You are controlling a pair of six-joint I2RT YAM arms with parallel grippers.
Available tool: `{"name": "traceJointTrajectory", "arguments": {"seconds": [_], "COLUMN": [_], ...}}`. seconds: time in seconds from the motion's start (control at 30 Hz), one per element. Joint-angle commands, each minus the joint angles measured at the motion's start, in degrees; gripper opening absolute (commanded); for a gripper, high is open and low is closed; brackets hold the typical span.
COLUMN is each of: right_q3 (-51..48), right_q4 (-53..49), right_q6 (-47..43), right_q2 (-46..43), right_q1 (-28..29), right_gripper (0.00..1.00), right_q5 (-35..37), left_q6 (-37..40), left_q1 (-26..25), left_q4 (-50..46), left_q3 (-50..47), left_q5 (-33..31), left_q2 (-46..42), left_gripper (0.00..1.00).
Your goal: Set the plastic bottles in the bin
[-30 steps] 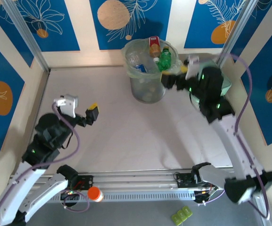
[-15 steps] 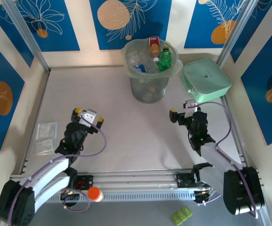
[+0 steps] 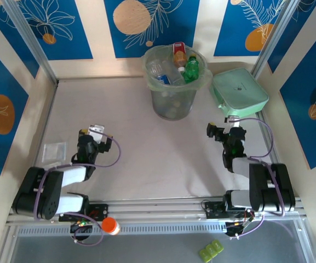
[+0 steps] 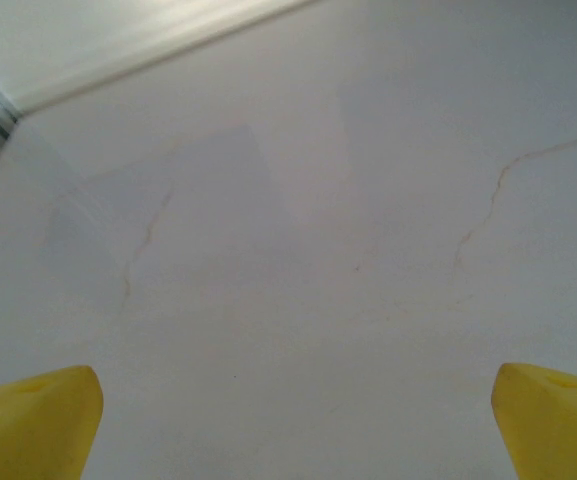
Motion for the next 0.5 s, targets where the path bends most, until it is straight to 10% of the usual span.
{"name": "traceJointTrajectory", "arguments": {"seconds": [0.0,0.1,0.2,0.47], "right_q3": [-1.8,4.6,7.4,7.4], "right_q4": [19.1,2.2,-2.3,-1.8], "right_q6": [0.7,-2.3,-1.6,-1.6], "right_q2": [10.3,7.5,7.9,8.4], "right_q1": [0.9,1.7,1.1,1.0], "right_gripper": [0.99,0.99,0.99,0.99], "right_q5": [-2.3,-6.3,-7.4,-7.3], "left_q6": [-1.3,-5.6,-8.0,-10.5], "left_q1": [1.0,1.8,2.6,4.3], "left_q4": [-1.5,0.0,23.6,12.5], "left_q3": [6.6,8.3,2.2,6.1], "left_q5": [3.0,2.0,-4.5,-2.6], "left_q2": [2.5,6.1,16.1,14.0], "left_gripper": [0.99,0.99,0.99,0.99]}}
